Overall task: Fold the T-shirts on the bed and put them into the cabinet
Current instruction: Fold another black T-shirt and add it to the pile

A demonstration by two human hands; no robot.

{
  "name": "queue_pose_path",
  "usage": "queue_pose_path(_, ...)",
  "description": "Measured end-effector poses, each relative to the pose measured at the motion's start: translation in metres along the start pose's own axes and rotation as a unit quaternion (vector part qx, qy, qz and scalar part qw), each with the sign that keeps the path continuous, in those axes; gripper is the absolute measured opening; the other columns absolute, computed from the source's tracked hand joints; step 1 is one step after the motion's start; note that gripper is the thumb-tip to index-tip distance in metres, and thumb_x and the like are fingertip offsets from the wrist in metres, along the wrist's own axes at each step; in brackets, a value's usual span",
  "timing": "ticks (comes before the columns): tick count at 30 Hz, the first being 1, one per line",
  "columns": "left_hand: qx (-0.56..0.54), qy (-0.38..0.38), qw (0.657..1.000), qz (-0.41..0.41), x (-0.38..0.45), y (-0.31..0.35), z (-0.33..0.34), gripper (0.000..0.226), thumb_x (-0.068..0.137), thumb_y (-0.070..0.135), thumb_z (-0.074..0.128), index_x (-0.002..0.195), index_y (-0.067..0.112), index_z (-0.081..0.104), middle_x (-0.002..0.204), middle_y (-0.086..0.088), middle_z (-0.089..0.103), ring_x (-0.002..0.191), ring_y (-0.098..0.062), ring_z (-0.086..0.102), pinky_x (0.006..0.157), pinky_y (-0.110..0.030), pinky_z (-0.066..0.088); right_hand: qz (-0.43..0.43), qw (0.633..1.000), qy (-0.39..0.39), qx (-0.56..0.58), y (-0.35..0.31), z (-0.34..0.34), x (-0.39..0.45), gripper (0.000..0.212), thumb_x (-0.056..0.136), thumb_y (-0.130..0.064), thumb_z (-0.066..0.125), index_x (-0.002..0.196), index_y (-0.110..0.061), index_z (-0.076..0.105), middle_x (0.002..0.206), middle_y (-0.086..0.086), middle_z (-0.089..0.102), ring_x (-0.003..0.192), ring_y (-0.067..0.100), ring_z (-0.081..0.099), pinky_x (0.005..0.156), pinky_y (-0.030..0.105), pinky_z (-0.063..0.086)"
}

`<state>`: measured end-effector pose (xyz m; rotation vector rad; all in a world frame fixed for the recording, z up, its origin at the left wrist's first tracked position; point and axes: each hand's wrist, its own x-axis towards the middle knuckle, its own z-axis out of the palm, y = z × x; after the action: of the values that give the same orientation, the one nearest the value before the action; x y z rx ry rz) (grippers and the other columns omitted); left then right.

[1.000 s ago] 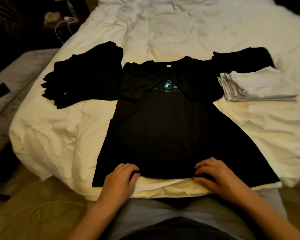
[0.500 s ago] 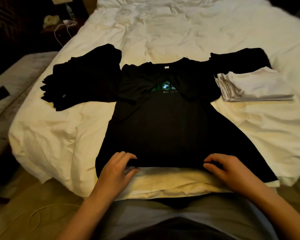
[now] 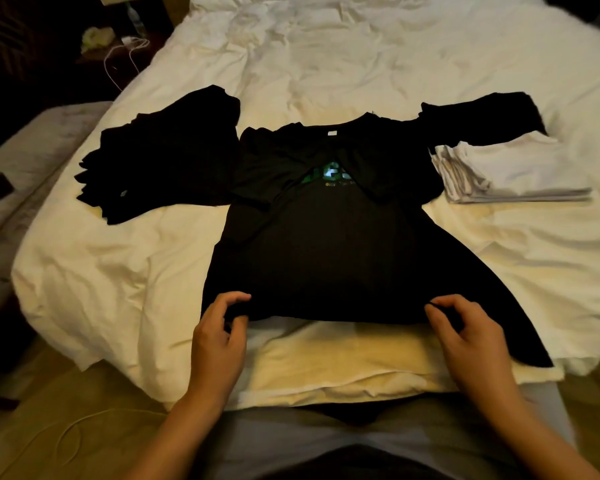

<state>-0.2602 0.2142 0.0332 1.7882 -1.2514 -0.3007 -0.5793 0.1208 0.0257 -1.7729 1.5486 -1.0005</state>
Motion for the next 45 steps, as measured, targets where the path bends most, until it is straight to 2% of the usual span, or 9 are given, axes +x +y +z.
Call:
queue_pose_path(3, 0.027, -0.011, 0.998, 0.062, 0.019, -0.005, -0.002, 0.034, 0.090, -0.003, 0.064, 0.106, 0.027, 0.060, 0.102, 0.006, 0.065, 0.096, 0.009, 0.058, 0.078, -0.004, 0.043, -0.035, 0.999, 0.003, -0.020, -0.001, 0.003, 0.017, 0.011, 0.090, -0.013, 0.069, 0.096, -0.022, 0.066, 0.086, -0.003, 0.058, 0.078, 0.010, 0.055, 0.070, 0.020, 0.038)
queue_pose_path(6, 0.039, -0.032, 0.990, 0.129, 0.045, -0.014, -0.007, 0.022, 0.084, 0.015, 0.072, 0.100, 0.026, 0.062, 0.095, 0.014, 0.064, 0.093, 0.011, 0.059, 0.080, -0.005, 0.043, -0.069, 0.996, -0.032, -0.050, -0.004, 0.003, 0.043, 0.010, 0.089, -0.015, 0.071, 0.098, -0.019, 0.068, 0.085, -0.009, 0.054, 0.078, -0.001, 0.051, 0.070, 0.014, 0.035)
queue_pose_path(12, 0.059, -0.061, 0.994, 0.063, 0.106, -0.020, -0.005, 0.023, 0.087, 0.010, 0.076, 0.086, 0.029, 0.063, 0.089, 0.018, 0.065, 0.082, -0.003, 0.063, 0.065, -0.021, 0.048, -0.147, 0.974, -0.147, -0.089, 0.002, -0.002, 0.095, 0.029, 0.079, -0.018, 0.081, 0.105, -0.020, 0.070, 0.098, -0.010, 0.061, 0.094, 0.011, 0.060, 0.082, 0.022, 0.043)
queue_pose_path(16, 0.094, -0.077, 0.991, 0.060, 0.137, -0.027, 0.010, 0.014, 0.089, 0.019, 0.074, 0.082, 0.024, 0.063, 0.077, 0.014, 0.062, 0.077, -0.005, 0.061, 0.064, -0.024, 0.046, -0.125, 0.979, -0.126, -0.101, 0.010, 0.006, 0.127, 0.023, 0.086, -0.008, 0.074, 0.104, -0.022, 0.072, 0.097, -0.002, 0.066, 0.091, 0.021, 0.066, 0.080, 0.029, 0.046)
queue_pose_path(21, 0.113, -0.060, 0.990, 0.053, 0.178, -0.030, 0.036, 0.013, 0.089, 0.024, 0.073, 0.082, 0.021, 0.062, 0.081, 0.012, 0.057, 0.084, -0.004, 0.053, 0.072, -0.018, 0.039, -0.095, 0.982, -0.123, -0.110, 0.003, 0.018, 0.171, 0.016, 0.092, -0.014, 0.068, 0.106, -0.021, 0.069, 0.095, -0.001, 0.062, 0.090, 0.022, 0.062, 0.078, 0.030, 0.045)
queue_pose_path(25, 0.126, -0.030, 0.991, 0.033, 0.212, -0.032, 0.059, 0.013, 0.091, 0.027, 0.071, 0.085, 0.018, 0.065, 0.084, 0.008, 0.057, 0.086, -0.011, 0.052, 0.075, -0.020, 0.038, -0.100, 0.983, -0.114, -0.100, -0.010, 0.030, 0.210, 0.014, 0.095, -0.016, 0.063, 0.109, -0.017, 0.067, 0.090, -0.008, 0.053, 0.081, 0.013, 0.052, 0.076, 0.031, 0.042)
queue_pose_path(32, 0.165, -0.004, 0.986, 0.015, 0.278, -0.034, 0.094, 0.021, 0.095, 0.034, 0.066, 0.097, 0.013, 0.063, 0.090, 0.006, 0.056, 0.094, -0.014, 0.050, 0.079, -0.029, 0.042, -0.068, 0.986, -0.084, -0.124, -0.024, 0.062, 0.287, 0.016, 0.098, -0.022, 0.059, 0.110, -0.013, 0.065, 0.096, 0.005, 0.053, 0.075, 0.014, 0.050, 0.071, 0.033, 0.042)
queue_pose_path(40, 0.264, 0.007, 0.964, 0.040, 0.362, -0.043, 0.130, 0.025, 0.098, 0.037, 0.060, 0.094, 0.012, 0.061, 0.090, 0.002, 0.055, 0.094, -0.018, 0.051, 0.078, -0.029, 0.044, -0.047, 0.977, -0.032, -0.207, -0.020, 0.101, 0.373, 0.017, 0.096, -0.030, 0.059, 0.103, -0.016, 0.064, 0.094, 0.006, 0.057, 0.084, 0.019, 0.055, 0.069, 0.036, 0.050)
queue_pose_path(45, 0.314, 0.014, 0.947, 0.072, 0.414, -0.043, 0.154, 0.024, 0.099, 0.035, 0.059, 0.096, 0.011, 0.061, 0.093, -0.004, 0.058, 0.097, -0.023, 0.052, 0.084, -0.034, 0.044, -0.064, 0.968, -0.037, -0.241, -0.017, 0.115, 0.421, 0.017, 0.095, -0.026, 0.057, 0.092, -0.010, 0.060, 0.080, 0.005, 0.054, 0.095, 0.029, 0.054, 0.067, 0.039, 0.045)
